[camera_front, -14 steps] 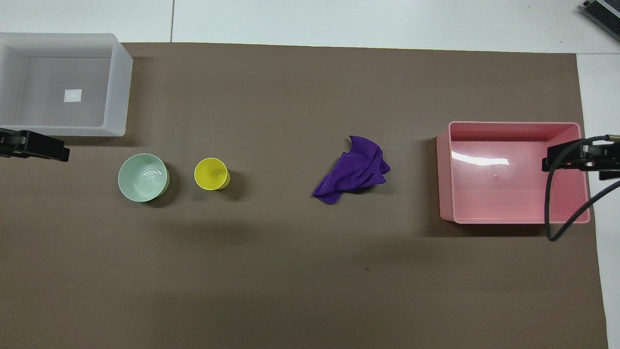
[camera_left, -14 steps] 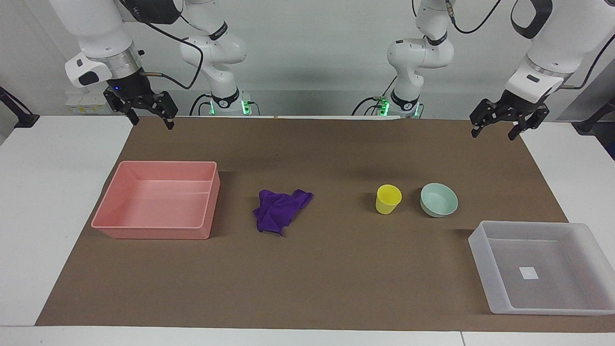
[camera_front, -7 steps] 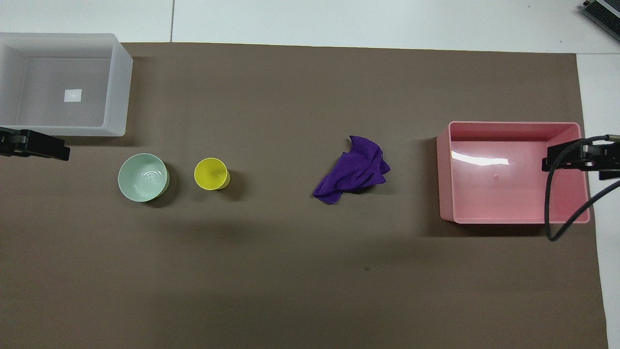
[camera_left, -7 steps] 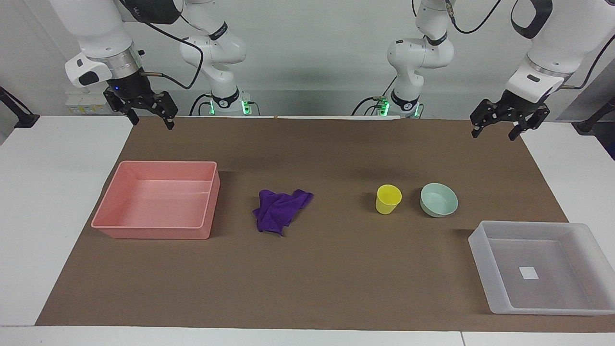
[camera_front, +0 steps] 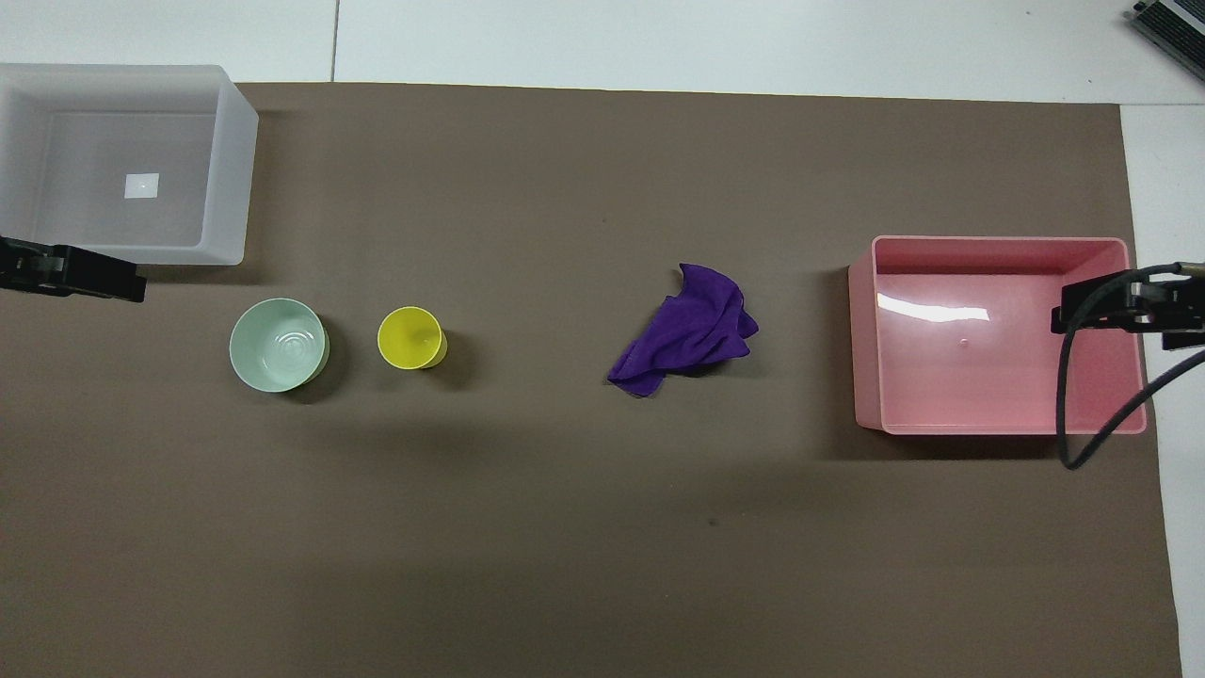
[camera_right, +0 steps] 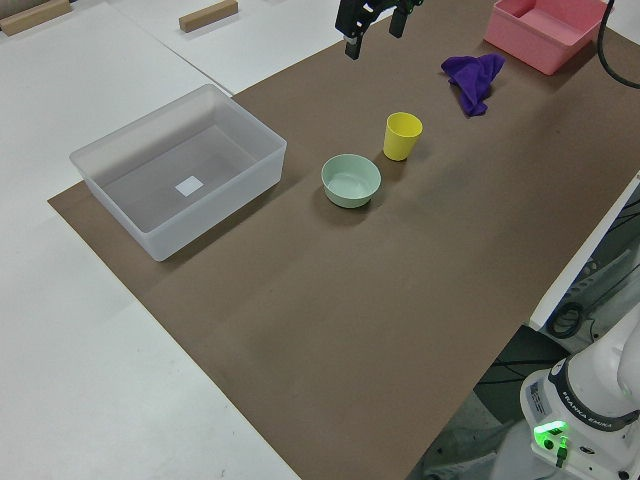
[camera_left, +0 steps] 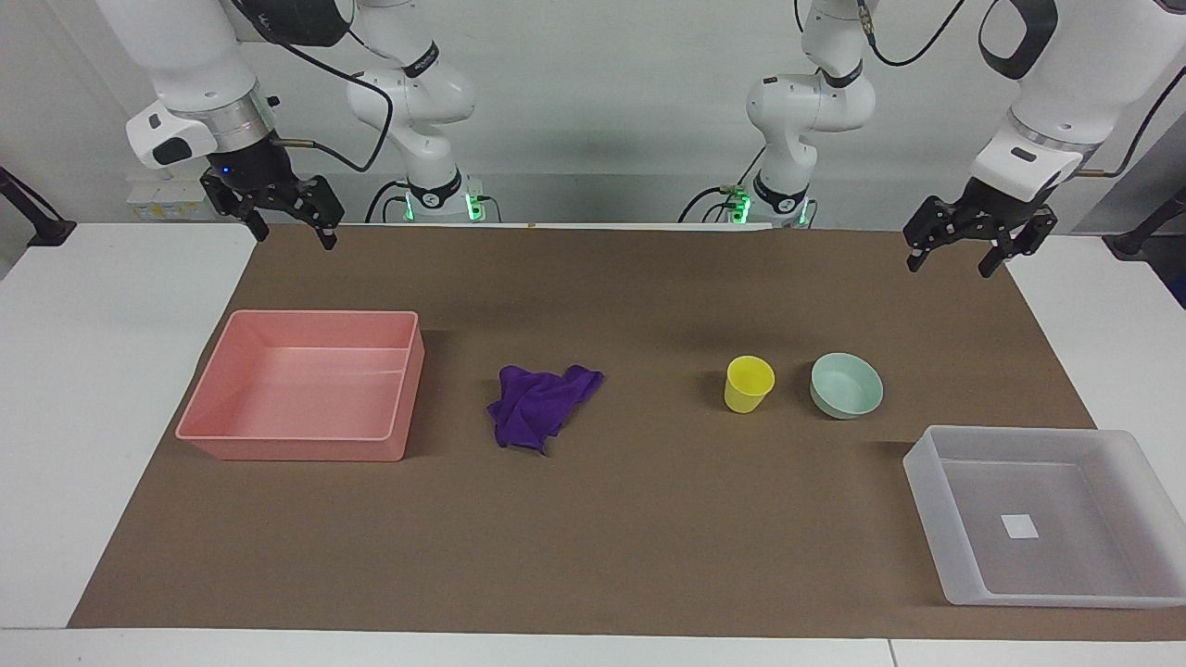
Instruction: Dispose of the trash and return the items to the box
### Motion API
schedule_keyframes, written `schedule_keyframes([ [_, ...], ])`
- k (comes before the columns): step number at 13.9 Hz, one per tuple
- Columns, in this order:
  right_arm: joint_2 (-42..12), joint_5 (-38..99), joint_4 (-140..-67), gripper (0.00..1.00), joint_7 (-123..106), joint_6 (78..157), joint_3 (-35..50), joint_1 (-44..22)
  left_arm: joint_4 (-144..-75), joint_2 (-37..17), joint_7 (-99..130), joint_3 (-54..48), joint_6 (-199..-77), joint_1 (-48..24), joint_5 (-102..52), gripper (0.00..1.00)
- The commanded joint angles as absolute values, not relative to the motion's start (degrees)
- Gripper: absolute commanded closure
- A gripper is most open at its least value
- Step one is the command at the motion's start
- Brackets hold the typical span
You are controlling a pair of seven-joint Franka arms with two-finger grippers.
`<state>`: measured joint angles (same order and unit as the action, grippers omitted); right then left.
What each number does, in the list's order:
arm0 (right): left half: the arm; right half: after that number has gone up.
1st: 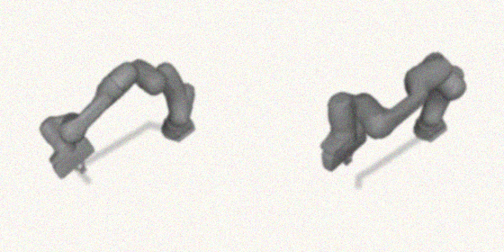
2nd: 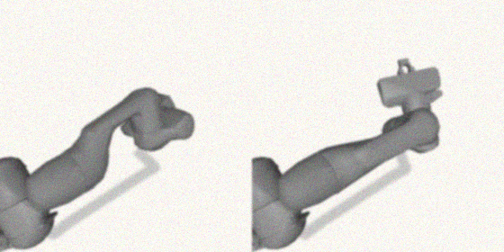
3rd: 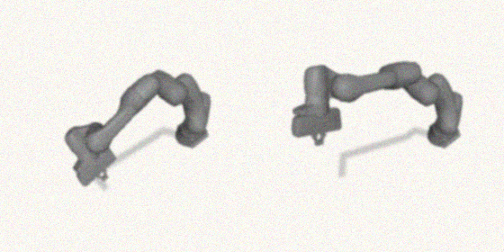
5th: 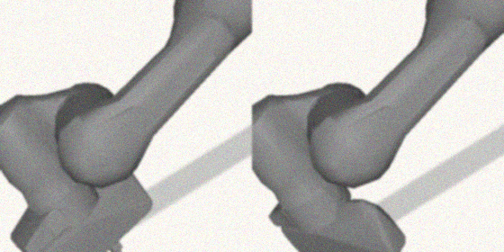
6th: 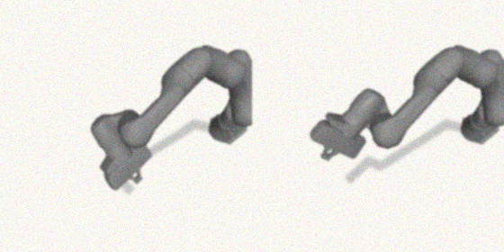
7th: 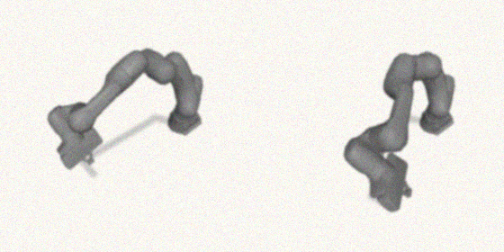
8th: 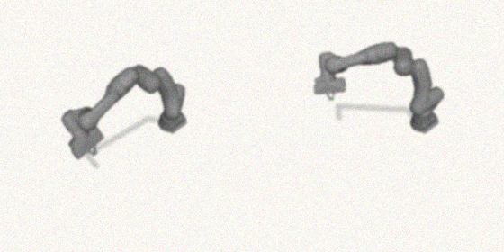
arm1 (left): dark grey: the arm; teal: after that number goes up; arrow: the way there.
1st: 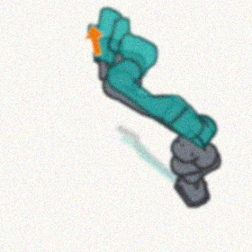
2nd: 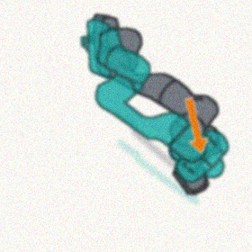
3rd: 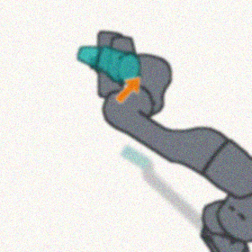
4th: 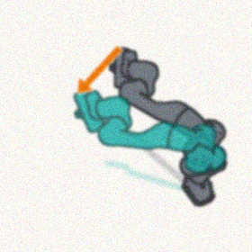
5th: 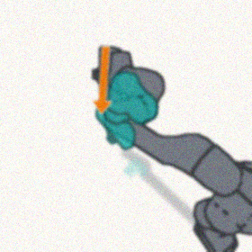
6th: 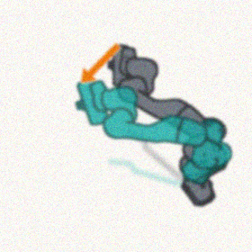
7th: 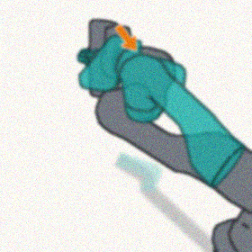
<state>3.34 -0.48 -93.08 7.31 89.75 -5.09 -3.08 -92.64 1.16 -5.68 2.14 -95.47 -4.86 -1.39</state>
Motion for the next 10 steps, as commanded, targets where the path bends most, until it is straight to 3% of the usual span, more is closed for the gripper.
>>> schedule_keyframes([
  [1, 3.4, 0.3, -93.5, 0.0, 6.5, 90.4, -4.6, -3.9, -97.6, 3.5, -5.8, 2.0, -99.7, -5.1, -0.4, 0.0],
  [6, 2.8, 0.6, -99.3, 0.0, 13.2, 99.7, -4.6, -10.9, -104.5, 3.2, -6.0, 2.0, -108.9, -4.5, -0.5, 0.0],
  [10, 0.7, 1.3, -108.1, 0.0, 16.8, 114.0, -4.5, -16.7, -110.6, 1.5, -5.9, 2.1, -119.6, -4.2, -0.7, 0.0],
])
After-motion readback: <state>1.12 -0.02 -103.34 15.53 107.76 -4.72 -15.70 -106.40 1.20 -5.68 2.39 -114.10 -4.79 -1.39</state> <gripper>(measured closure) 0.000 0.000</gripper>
